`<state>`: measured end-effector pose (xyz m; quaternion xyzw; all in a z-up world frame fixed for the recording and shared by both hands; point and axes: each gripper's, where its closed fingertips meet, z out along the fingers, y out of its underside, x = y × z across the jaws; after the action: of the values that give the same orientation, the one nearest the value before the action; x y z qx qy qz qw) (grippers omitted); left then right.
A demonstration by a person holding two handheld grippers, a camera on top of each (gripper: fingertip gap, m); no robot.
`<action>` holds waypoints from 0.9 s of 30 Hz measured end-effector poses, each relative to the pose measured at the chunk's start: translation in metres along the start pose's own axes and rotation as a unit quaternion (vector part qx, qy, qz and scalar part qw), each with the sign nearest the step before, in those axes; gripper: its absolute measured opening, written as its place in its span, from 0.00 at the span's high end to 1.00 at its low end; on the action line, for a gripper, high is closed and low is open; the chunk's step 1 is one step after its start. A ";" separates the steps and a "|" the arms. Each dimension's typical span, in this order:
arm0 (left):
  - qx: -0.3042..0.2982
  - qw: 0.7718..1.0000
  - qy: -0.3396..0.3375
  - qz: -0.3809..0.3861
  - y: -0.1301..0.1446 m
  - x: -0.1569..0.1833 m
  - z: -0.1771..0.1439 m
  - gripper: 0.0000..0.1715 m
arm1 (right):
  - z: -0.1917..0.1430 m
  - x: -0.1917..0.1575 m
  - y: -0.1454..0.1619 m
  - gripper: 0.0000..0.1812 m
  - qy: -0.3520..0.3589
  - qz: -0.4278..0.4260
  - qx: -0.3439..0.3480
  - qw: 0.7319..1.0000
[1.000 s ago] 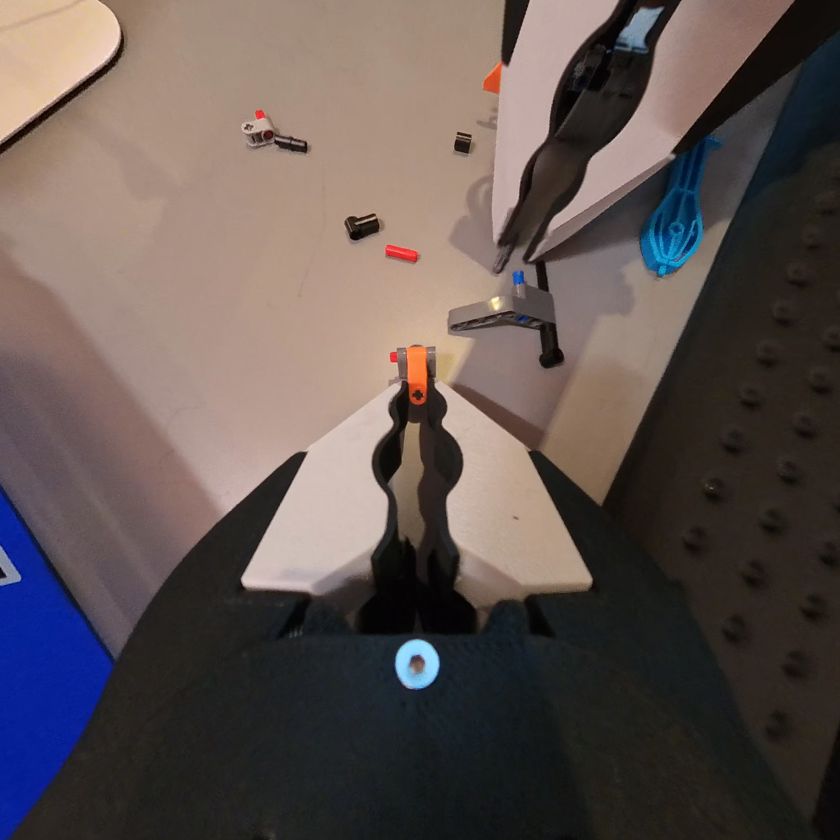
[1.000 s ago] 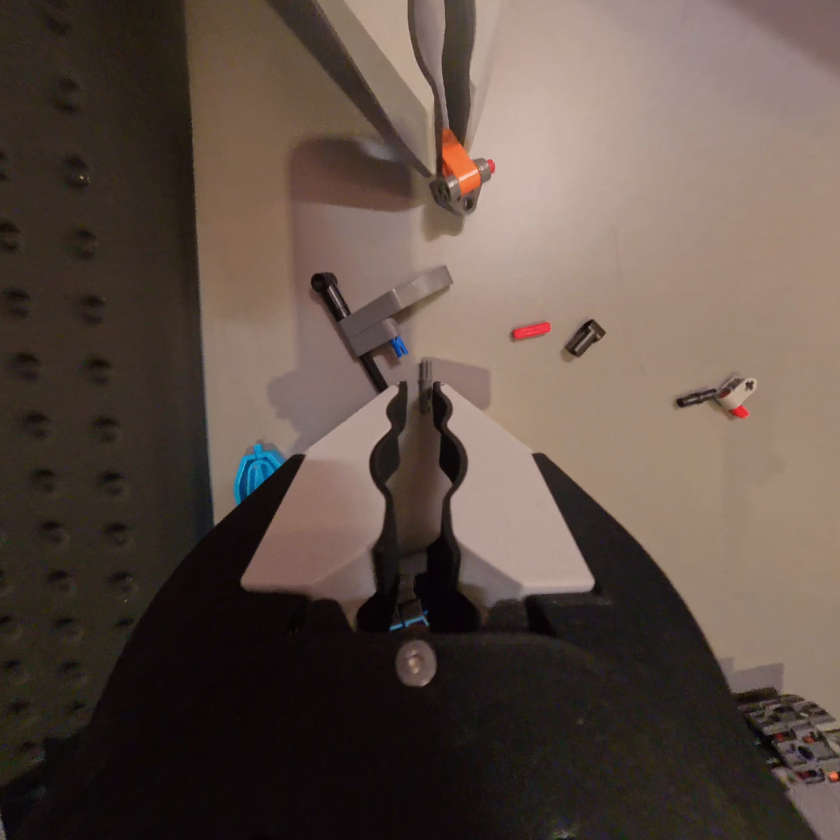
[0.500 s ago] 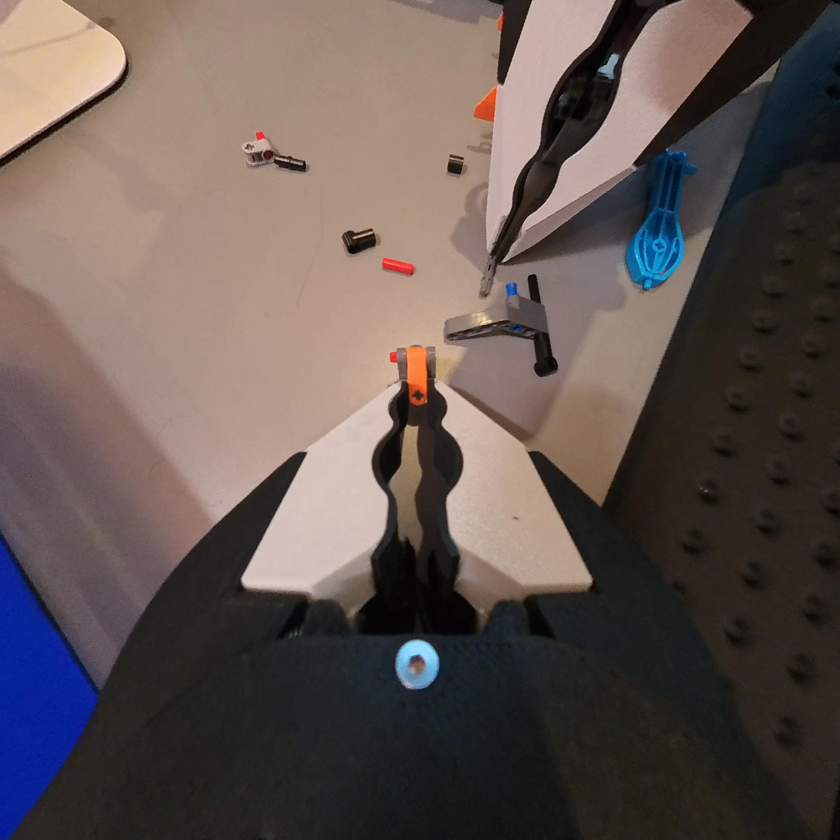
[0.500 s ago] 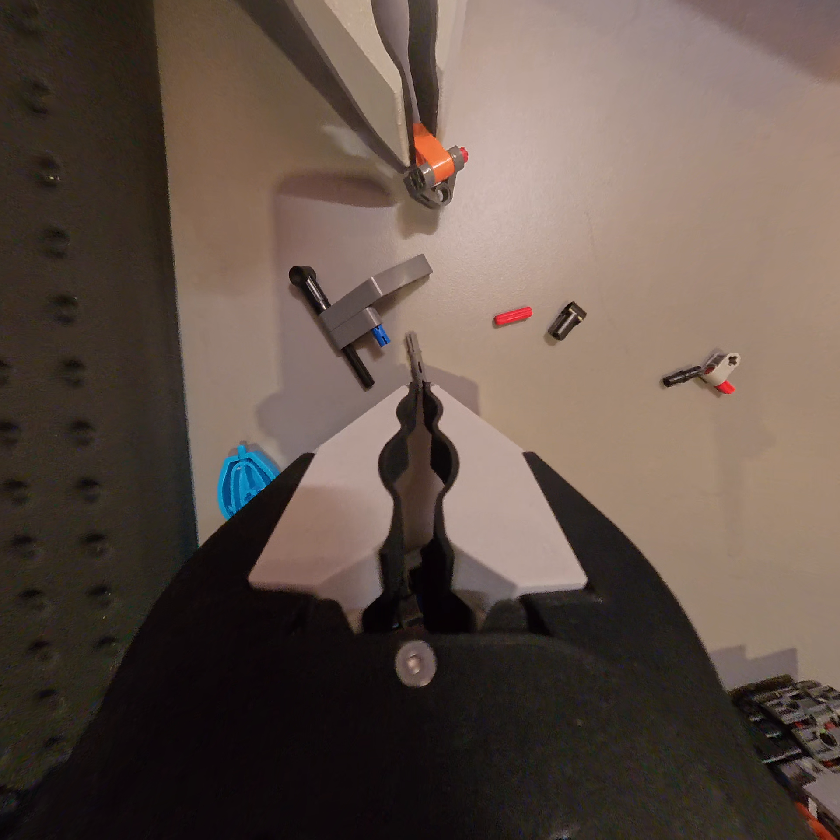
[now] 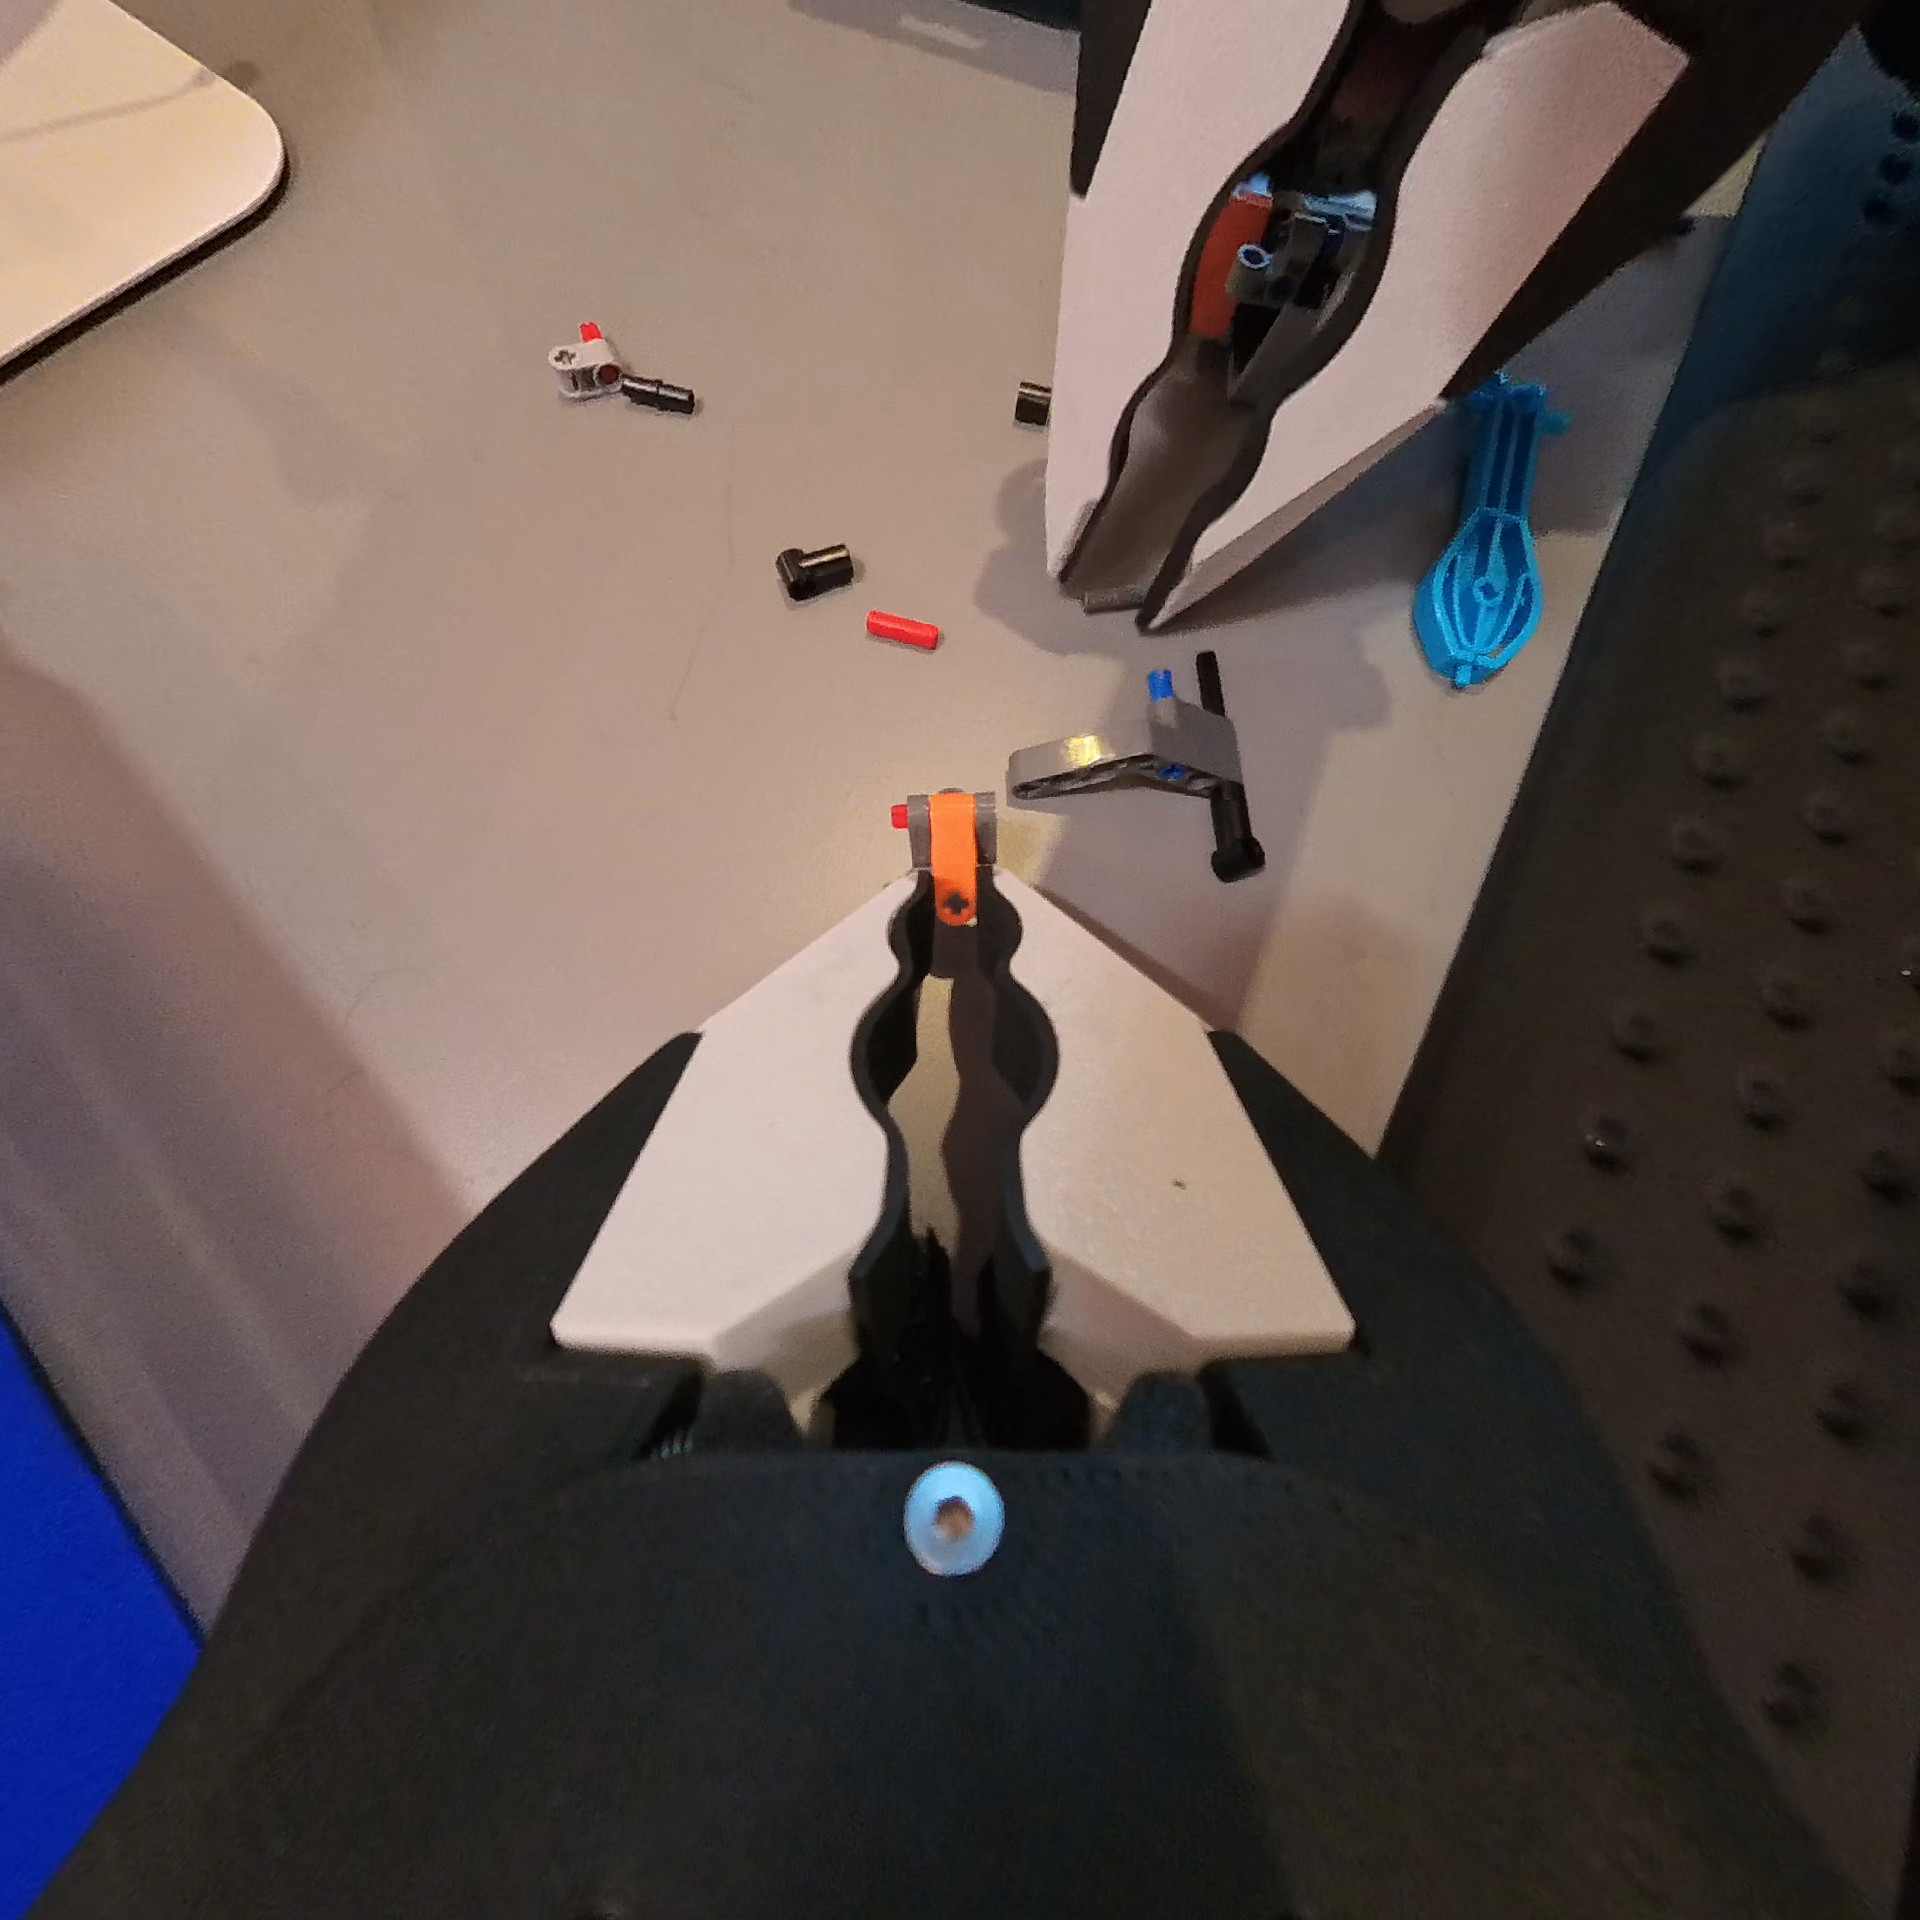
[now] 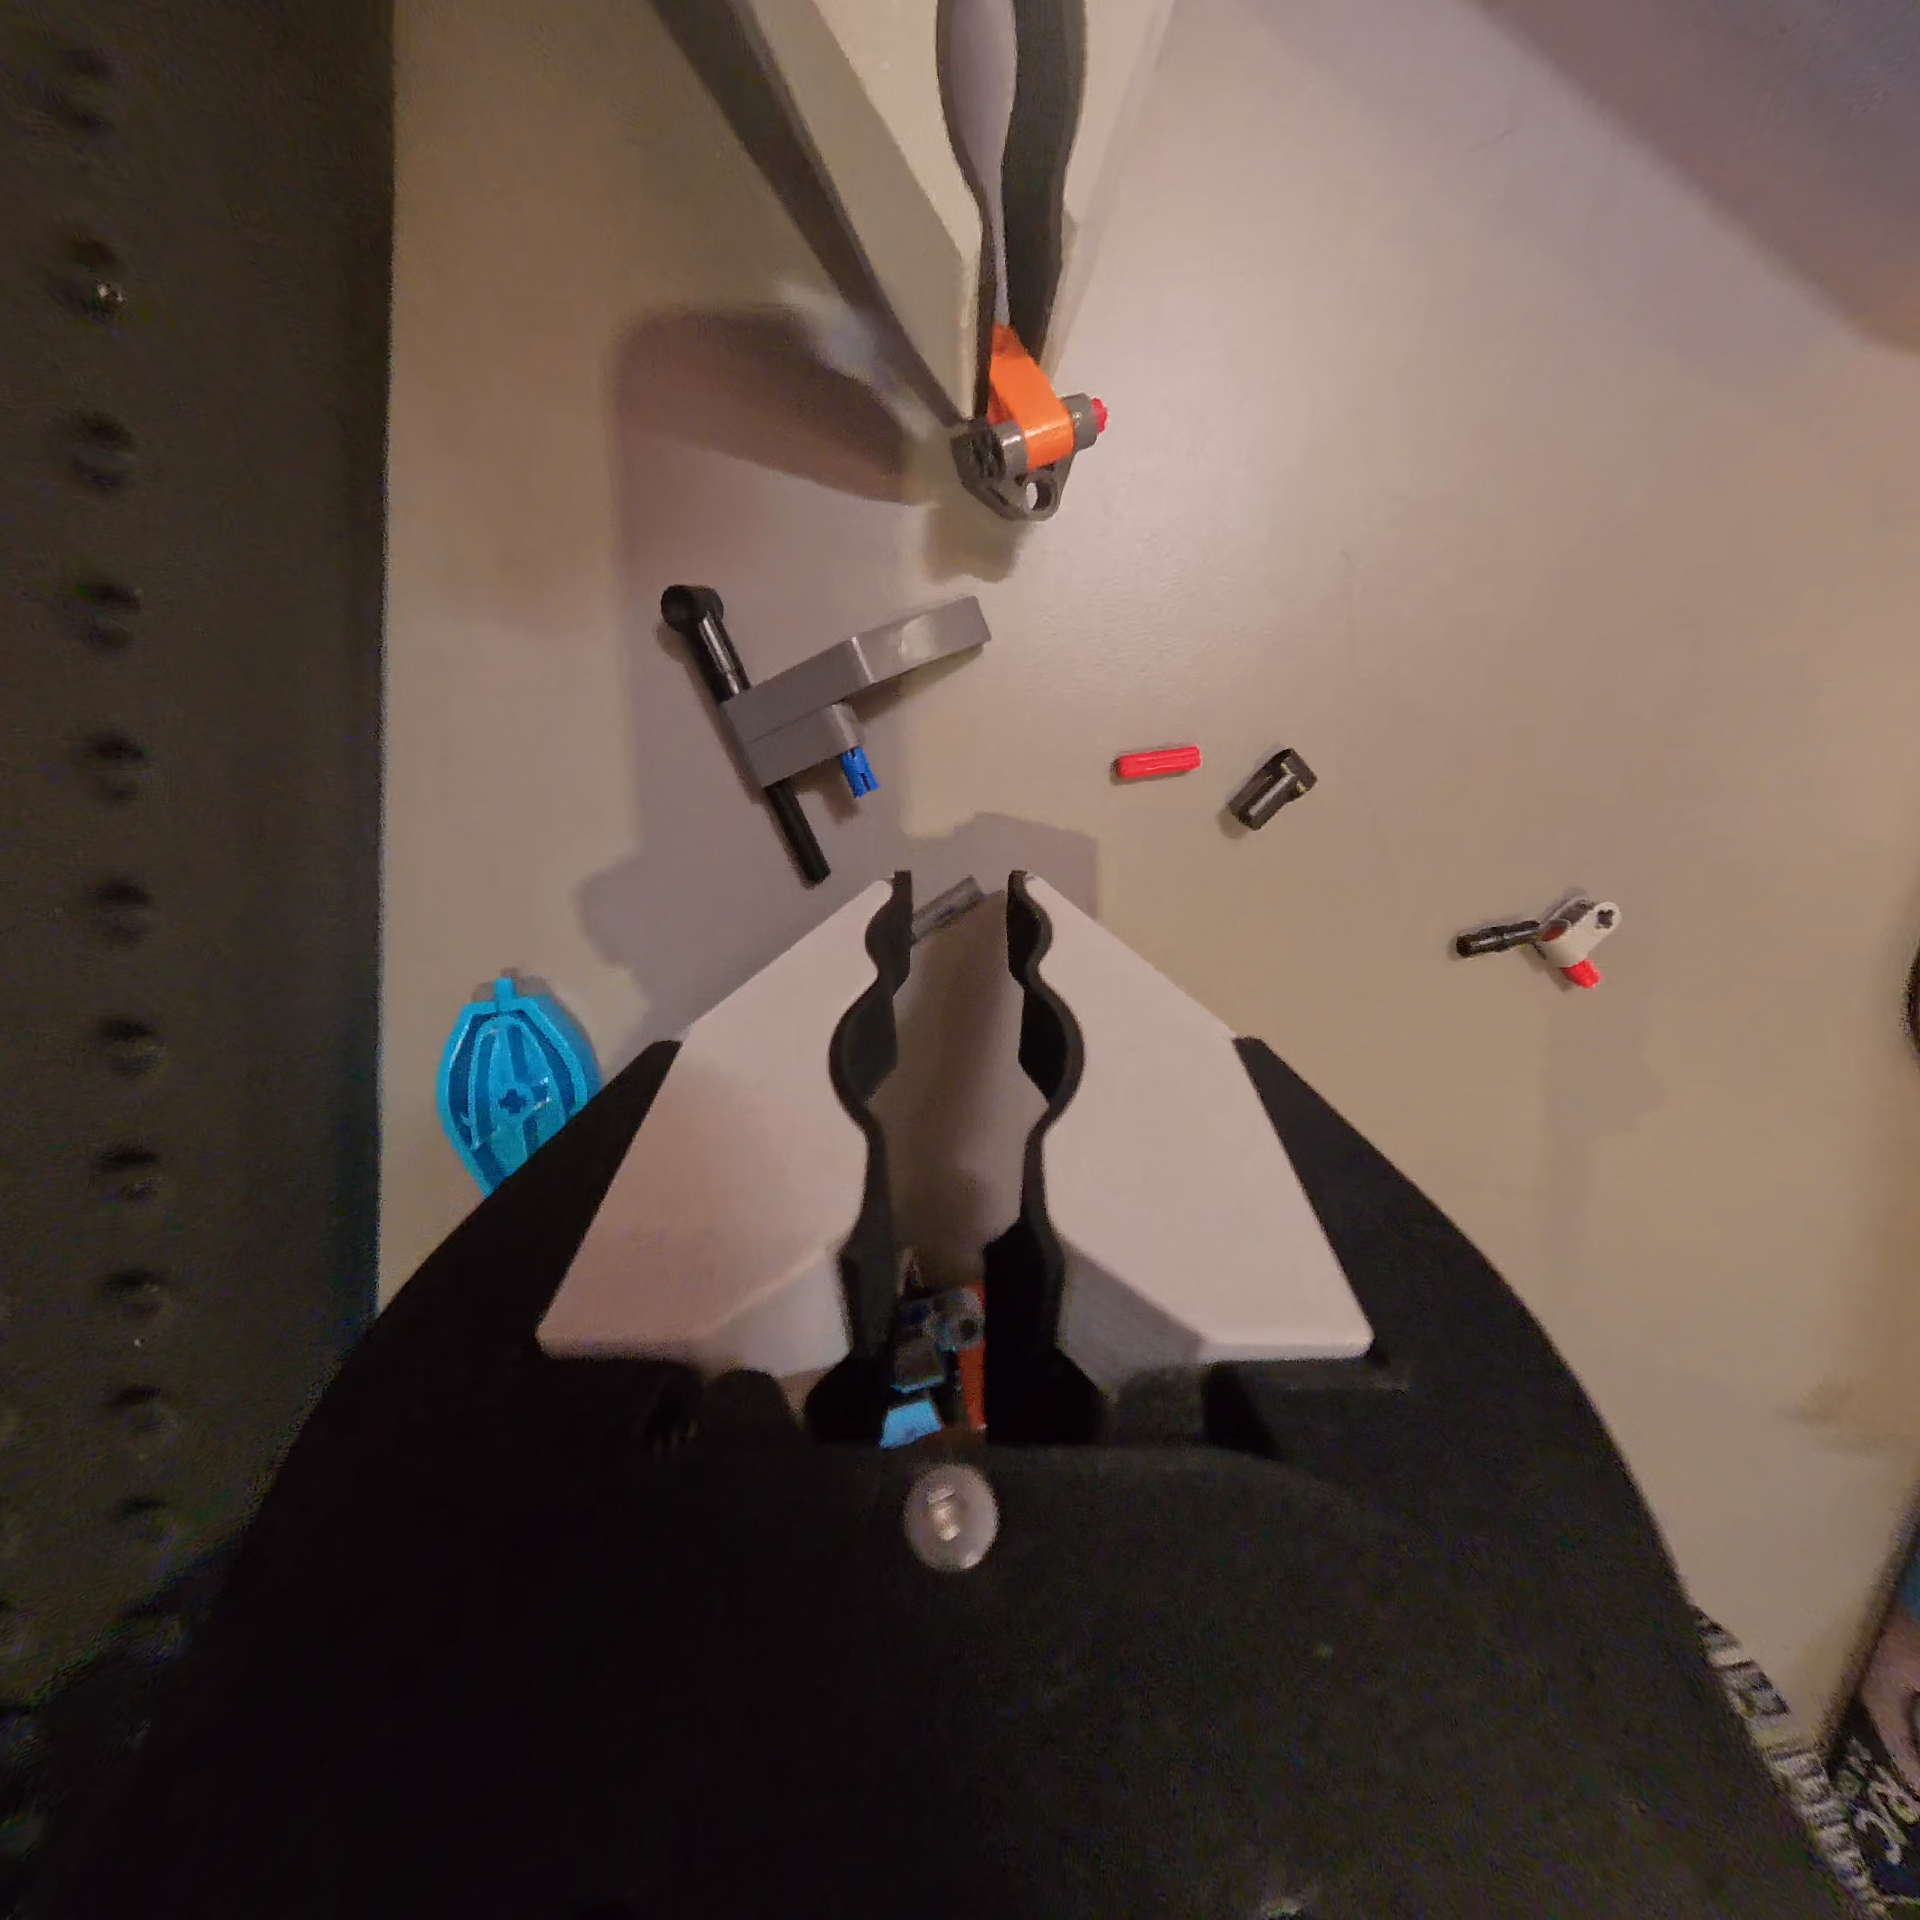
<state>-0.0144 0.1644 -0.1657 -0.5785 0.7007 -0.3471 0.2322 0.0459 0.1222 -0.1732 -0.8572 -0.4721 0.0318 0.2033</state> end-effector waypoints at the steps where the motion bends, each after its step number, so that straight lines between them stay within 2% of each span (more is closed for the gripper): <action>1: 0.001 1.000 -0.001 0.000 0.000 0.000 -0.001 0.97 | -0.002 0.002 0.001 0.91 0.003 -0.002 0.001 1.000; 6: 0.007 1.000 0.001 -0.005 0.001 -0.003 -0.002 0.97 | -0.010 0.010 0.016 0.95 -0.002 0.007 -0.010 1.000; 13: 0.011 1.000 0.004 -0.003 -0.001 -0.004 0.000 0.97 | -0.003 0.002 0.022 1.00 -0.019 -0.004 -0.050 0.999; 16: 0.013 1.000 0.004 -0.003 0.000 -0.004 -0.001 0.97 | -0.002 -0.011 0.007 1.00 -0.060 0.011 -0.007 0.998; 18: 0.014 1.000 0.004 -0.004 0.000 -0.004 -0.002 0.97 | -0.005 -0.008 0.001 1.00 -0.055 0.012 0.015 0.998; 21: 0.016 1.000 0.004 -0.004 0.000 -0.004 -0.002 0.97 | -0.008 -0.001 -0.004 0.95 -0.032 -0.030 0.029 0.999; 23: 0.016 1.000 0.004 -0.004 0.000 -0.004 -0.002 0.97 | -0.004 0.002 -0.002 0.91 -0.029 -0.054 0.012 0.998; 27: 0.022 1.000 0.002 -0.005 -0.001 -0.004 -0.004 0.97 | -0.001 -0.007 -0.001 0.88 -0.064 -0.018 0.008 0.998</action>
<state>-0.0156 0.1691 -0.1624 -0.5763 0.6903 -0.3644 0.2420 0.0417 0.1160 -0.1728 -0.8432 -0.4992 0.0865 0.1798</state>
